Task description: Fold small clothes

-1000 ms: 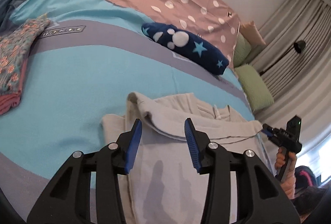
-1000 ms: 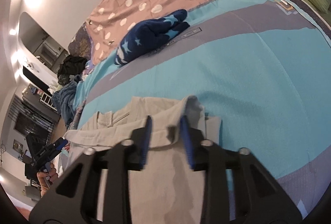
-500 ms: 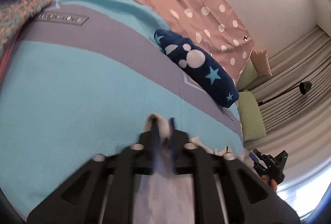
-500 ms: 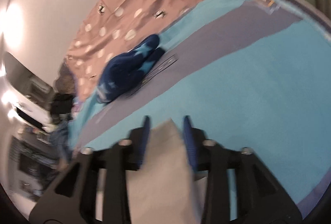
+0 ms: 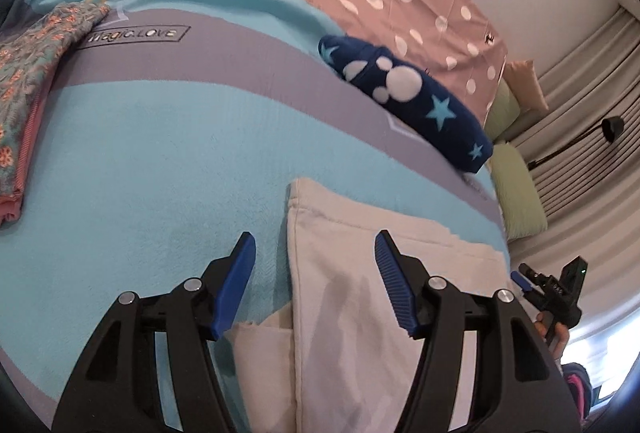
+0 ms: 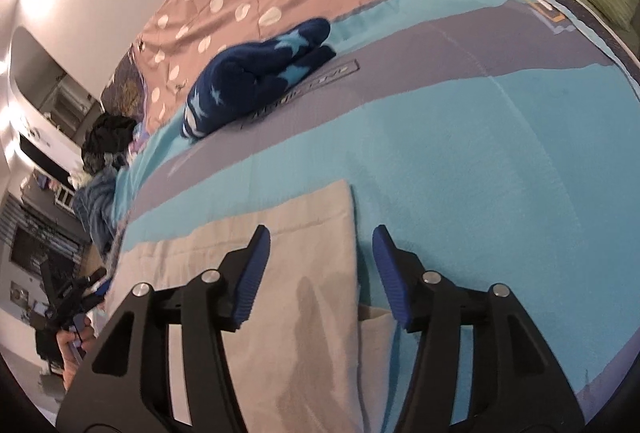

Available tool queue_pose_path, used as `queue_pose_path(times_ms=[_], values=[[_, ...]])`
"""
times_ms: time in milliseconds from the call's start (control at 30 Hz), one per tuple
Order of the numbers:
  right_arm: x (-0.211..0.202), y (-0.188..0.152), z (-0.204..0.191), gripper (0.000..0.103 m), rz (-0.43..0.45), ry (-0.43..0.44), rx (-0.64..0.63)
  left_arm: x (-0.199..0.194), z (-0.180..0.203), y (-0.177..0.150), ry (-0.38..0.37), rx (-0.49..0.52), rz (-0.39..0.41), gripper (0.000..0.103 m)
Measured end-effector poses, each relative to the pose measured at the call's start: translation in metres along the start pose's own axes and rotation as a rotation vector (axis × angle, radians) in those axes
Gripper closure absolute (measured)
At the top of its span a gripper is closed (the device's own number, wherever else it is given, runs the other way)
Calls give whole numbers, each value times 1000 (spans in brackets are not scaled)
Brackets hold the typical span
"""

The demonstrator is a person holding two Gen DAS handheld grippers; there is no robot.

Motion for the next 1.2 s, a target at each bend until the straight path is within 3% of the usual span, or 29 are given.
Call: queue_pose_path(times_ms=[233, 400, 533, 667, 800, 967, 1200], values=[[-41, -23, 21, 44, 35, -9, 38, -23, 14, -14, 70, 59, 43, 42], [-98, -70, 54, 43, 60, -38, 79, -64, 37, -55, 76, 131, 52, 41], [-131, -105, 71, 43, 69, -25, 118, -81, 62, -85, 47, 191, 13, 40], [-152, -143, 79, 42, 55, 68, 175, -80, 100, -100, -6, 258, -33, 39], [-163, -171, 72, 42, 49, 122, 139, -68, 152, -126, -78, 354, -125, 39], [-163, -189, 58, 41, 3, 219, 110, -57, 194, -156, -95, 464, -189, 32], [-150, -206, 47, 41, -38, 332, 152, -12, 274, -146, -143, 540, -255, 32]])
Point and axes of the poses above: each gripper's, at about its wrist camera, not at the fingertips, and x roughly the way its jaws point, z to its right, y to its top, the point moved 5 cm from there along x, roughly the way its jaws point, and after that the axes turned 4 degrees about x, right-handed, at the moved point
